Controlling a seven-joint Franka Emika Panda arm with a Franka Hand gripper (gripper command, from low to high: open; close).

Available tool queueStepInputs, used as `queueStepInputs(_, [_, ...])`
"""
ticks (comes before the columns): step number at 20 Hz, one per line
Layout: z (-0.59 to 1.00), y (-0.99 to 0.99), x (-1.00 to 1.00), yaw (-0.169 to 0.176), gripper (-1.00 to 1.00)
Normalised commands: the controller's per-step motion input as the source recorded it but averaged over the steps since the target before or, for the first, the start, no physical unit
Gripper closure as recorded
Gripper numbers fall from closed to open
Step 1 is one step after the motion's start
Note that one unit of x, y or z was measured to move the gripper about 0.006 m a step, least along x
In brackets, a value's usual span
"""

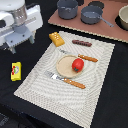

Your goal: Interact with the objects in diverse but meaningful ways.

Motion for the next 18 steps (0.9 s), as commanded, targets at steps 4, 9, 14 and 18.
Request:
queueStepInputs(4, [-0.01,-0.41,0.04,-0.108,-1.00])
queueStepInputs(9, [0.00,-0.06,0.27,-0.187,-1.00])
queueStepInputs(14, [-0.01,-0.01,0.33,-0.138,-1.00])
queueStepInputs(18, [-0.21,-0.12,0.20,-0.031,-1.00])
